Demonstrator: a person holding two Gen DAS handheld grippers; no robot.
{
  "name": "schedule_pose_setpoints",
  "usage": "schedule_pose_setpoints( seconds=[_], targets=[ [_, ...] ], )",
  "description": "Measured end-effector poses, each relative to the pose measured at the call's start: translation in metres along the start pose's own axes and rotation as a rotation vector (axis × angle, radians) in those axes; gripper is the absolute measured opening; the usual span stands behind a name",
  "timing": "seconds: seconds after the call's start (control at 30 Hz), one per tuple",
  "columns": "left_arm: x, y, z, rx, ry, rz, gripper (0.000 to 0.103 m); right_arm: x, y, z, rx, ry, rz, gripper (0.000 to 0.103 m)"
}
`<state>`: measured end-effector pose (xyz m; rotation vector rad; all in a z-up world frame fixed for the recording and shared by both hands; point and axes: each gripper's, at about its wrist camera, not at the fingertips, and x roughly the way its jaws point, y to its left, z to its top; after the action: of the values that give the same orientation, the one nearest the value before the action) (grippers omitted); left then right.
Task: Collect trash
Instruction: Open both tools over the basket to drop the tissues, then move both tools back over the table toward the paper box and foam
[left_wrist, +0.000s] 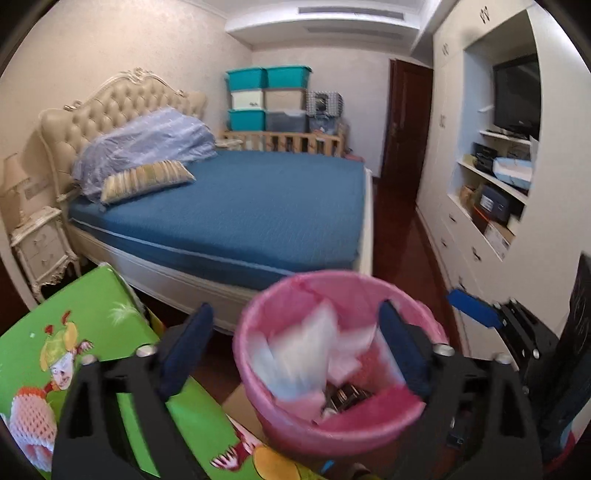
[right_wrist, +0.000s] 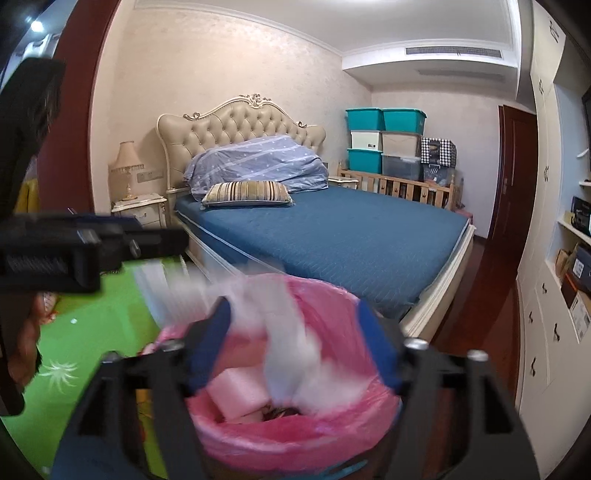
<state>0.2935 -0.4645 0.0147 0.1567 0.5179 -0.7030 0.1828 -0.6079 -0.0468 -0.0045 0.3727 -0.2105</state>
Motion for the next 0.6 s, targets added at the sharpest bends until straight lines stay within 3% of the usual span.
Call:
schedule_pose_setpoints(
  seconds=[0.2,0.37,0.6],
  targets=[
    [-0.031,0.015,-0.013,0.051,-0.048,0.132,0.087,-0.020,-0.005,-0.013,-0.001,-0.008,-0.035,0.072],
    [-0.074,0.036,-0.043,0.083,-0.048,0.201,0.090,-0.052,0.009,-0.024,-0.015,-0.013,-0.003,0.075],
    [-0.141,0.082,-0.090,-0.010,-0.025,0.224,0.090,-0.066,0.069,-0.019,-0.077,0.002,0.102,0.078]
  ],
)
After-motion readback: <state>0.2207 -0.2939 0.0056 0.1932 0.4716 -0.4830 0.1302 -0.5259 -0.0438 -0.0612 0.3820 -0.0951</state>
